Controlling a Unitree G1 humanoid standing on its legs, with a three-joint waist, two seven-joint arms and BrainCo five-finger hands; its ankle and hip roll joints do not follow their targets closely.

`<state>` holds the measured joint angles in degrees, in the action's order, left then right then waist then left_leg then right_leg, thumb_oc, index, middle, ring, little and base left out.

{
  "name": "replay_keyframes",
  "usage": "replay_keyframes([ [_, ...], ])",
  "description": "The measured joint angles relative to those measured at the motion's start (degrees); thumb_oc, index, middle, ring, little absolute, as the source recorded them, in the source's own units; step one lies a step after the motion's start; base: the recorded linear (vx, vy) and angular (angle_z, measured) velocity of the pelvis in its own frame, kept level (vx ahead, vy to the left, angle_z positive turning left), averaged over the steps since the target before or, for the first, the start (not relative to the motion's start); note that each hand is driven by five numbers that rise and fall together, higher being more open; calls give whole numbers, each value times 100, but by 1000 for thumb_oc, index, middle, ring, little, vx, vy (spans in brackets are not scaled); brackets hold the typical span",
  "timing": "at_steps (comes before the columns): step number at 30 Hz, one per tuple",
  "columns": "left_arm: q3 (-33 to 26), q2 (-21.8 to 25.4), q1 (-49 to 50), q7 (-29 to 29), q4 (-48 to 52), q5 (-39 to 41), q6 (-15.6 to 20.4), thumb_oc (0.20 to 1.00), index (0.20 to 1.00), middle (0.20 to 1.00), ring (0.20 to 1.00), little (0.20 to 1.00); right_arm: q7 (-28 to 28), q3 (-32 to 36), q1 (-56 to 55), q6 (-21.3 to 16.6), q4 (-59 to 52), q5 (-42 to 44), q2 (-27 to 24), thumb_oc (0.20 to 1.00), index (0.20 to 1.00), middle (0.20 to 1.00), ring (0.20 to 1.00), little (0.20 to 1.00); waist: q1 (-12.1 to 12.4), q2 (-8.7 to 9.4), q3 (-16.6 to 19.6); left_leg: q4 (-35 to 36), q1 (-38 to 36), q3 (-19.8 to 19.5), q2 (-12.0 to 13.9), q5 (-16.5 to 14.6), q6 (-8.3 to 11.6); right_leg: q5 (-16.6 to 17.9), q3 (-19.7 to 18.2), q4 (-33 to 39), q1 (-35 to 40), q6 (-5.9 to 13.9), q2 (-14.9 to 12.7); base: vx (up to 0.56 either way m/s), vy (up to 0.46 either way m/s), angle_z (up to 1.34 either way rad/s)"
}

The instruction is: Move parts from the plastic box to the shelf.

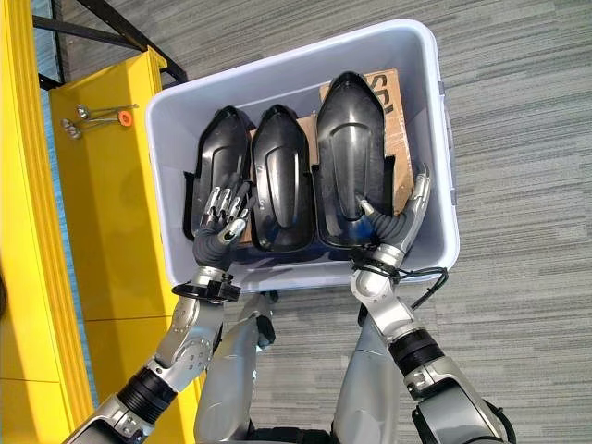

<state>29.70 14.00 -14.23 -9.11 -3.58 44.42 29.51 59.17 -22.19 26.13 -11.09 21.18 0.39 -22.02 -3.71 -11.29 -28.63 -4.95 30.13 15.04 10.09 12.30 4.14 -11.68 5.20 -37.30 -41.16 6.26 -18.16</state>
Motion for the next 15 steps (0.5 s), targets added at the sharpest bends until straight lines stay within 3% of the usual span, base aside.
replay_keyframes([
  [15, 20, -5, 0, 67, -18, 212, -4, 1000, 1000, 1000, 1000, 1000, -57, -125, 241, 728, 565, 60, -46, 1000, 1000, 1000, 1000, 1000, 95, -48, 33, -10, 64, -14, 9, 22, 10, -98, -27, -177, -137, -33, 0, 0, -2, 0],
])
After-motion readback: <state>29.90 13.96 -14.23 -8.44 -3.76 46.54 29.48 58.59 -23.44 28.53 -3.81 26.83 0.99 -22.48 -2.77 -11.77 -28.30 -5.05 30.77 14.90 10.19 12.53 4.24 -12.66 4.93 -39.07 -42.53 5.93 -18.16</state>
